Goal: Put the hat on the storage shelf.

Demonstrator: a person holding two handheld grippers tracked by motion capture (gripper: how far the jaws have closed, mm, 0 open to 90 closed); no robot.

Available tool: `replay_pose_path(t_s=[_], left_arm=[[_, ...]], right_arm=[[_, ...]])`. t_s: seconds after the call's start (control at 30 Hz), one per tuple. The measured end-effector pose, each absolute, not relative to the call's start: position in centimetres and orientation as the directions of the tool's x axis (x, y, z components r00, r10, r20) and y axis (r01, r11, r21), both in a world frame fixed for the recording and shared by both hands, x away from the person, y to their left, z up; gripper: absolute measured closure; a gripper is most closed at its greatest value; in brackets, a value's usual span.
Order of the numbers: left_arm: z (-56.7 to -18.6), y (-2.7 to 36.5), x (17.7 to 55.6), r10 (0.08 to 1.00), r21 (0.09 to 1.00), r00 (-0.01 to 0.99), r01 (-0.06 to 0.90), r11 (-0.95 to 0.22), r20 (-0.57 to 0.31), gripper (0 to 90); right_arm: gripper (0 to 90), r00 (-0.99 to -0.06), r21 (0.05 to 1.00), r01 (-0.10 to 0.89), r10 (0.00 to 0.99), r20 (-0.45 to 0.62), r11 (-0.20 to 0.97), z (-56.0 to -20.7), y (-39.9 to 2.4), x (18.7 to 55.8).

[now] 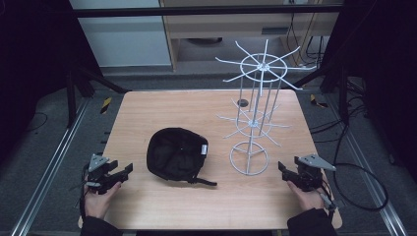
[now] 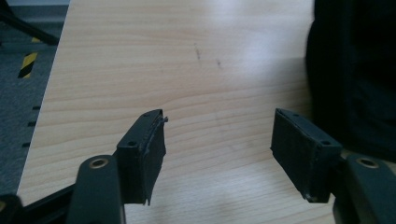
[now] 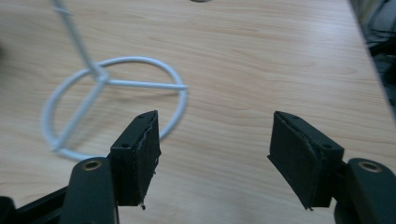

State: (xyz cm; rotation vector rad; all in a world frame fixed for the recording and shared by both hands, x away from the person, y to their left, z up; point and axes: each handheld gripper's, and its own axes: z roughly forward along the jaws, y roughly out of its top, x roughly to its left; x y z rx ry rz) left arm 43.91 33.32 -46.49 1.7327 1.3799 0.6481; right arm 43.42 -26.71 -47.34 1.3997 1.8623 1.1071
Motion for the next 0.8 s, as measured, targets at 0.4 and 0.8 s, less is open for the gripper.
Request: replay_pose_path(t_s=[0.4,0.8], left_arm=[[-44.9,31.2,41.8,0.945,0.887,0.322,0.451,-0.103,-0.054,51.0],[-44.7,28.9,42.1,0.931,0.878,0.364,0.452,-0.156,-0.022,57.7]], right_arm=[[43.7,-0.494,0.867,0.439,0.869,0.015,0.235,-45.9,-21.1,41.5],[41.9,-0.625,0.877,0.388,0.78,0.024,0.284,-45.3,-15.2,41.5]])
